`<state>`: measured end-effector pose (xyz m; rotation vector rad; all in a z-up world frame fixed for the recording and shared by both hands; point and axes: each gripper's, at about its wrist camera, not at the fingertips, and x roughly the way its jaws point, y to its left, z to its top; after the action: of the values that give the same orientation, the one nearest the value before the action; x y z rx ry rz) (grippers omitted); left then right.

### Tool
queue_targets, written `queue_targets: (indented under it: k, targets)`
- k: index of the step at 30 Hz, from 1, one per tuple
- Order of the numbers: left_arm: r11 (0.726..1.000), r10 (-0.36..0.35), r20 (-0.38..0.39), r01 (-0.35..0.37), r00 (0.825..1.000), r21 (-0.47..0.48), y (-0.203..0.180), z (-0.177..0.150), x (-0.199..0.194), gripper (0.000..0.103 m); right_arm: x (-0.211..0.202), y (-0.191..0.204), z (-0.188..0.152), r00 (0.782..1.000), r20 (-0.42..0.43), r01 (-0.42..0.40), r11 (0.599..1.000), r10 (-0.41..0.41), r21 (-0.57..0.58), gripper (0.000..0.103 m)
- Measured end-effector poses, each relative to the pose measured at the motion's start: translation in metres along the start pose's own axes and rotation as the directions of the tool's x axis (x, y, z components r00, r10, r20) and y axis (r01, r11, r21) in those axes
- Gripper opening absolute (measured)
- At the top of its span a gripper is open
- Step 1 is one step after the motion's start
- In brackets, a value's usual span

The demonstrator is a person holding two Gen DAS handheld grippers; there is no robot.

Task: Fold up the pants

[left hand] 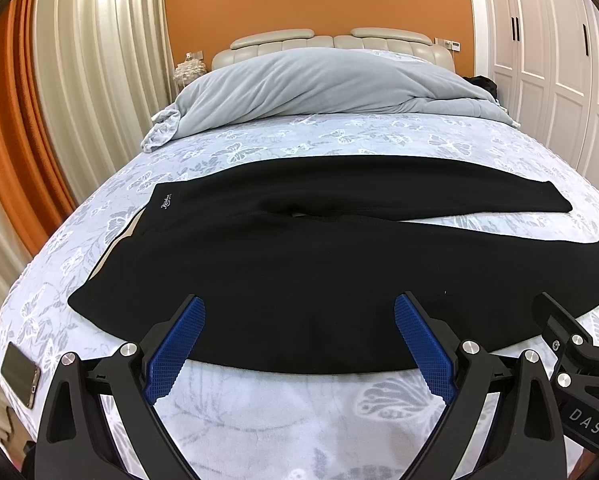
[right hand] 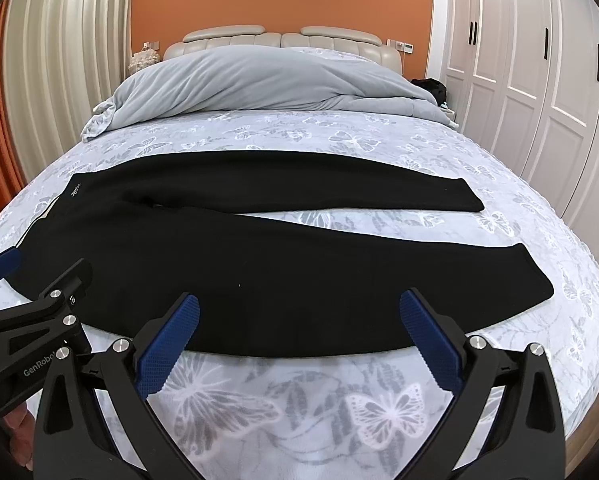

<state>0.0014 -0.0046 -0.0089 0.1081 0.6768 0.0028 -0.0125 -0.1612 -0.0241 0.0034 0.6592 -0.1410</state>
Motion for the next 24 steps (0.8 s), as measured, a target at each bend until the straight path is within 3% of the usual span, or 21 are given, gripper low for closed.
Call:
queue_targets:
  k: [12,16,20,24]
  targets:
    - [1.000,-0.002,-0.003,0.002,1.000,-0.002,0.000,0.000,0.000,0.094,0.000,0.000,0.000,1.000,-0.002,-0.002,1.000,0.002,0.001,0.098]
    - [0.998,-0.042,-0.029,0.041,0.999,-0.039,0.008,0.002,0.005,0.095,0.009,-0.004,-0.002,1.000,-0.015,-0.005,1.000,0.006,0.006,0.098]
    - [0.991,-0.099,-0.066,0.092,0.993,-0.102,0.024,0.008,0.014,0.095,0.021,-0.026,0.014,0.998,-0.054,-0.034,0.999,0.035,0.017,0.098]
    - [0.983,-0.128,-0.092,0.114,0.987,-0.145,0.051,0.025,0.030,0.095,0.056,-0.088,0.047,0.978,-0.170,-0.109,0.991,0.122,0.082,0.098]
